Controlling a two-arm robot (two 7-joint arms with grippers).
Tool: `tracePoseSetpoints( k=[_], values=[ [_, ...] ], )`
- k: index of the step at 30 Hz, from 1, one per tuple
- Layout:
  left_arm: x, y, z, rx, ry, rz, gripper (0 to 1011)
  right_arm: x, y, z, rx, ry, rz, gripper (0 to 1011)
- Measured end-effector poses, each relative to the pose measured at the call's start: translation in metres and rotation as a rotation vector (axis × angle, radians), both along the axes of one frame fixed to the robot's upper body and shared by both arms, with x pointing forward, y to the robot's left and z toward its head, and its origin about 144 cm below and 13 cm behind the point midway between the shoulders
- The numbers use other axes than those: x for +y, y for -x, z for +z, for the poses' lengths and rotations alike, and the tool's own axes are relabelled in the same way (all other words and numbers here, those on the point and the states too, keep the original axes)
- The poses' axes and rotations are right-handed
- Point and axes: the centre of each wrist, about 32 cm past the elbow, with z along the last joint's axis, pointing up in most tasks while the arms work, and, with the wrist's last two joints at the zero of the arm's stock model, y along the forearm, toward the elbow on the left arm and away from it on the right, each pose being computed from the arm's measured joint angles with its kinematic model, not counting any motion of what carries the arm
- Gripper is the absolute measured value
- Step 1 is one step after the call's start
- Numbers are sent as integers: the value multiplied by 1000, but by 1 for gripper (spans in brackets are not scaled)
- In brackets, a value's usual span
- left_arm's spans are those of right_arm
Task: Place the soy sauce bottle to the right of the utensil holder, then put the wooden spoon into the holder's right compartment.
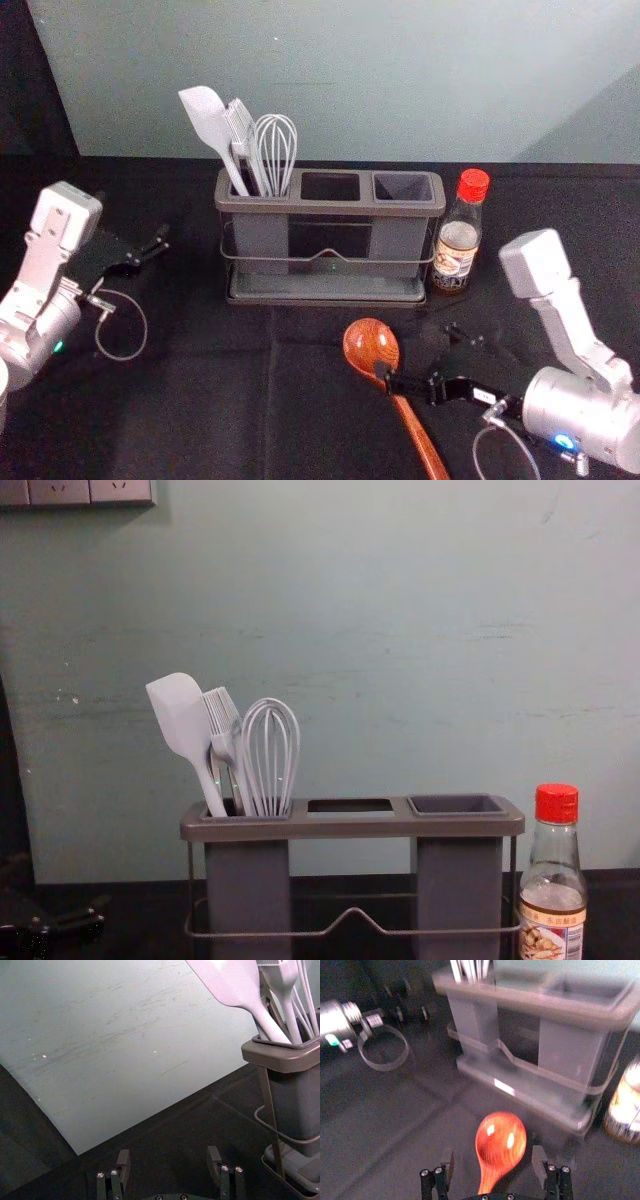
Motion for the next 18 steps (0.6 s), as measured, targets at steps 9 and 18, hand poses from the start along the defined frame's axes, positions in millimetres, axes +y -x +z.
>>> tracePoseSetpoints(
  k=[9,18],
  values=[
    [0,0,0,0,0,0,1005,15,-11,22,160,107,-40,1002],
    [0,0,0,0,0,0,1005,46,-25,36,194,199,-64,1002]
  ],
)
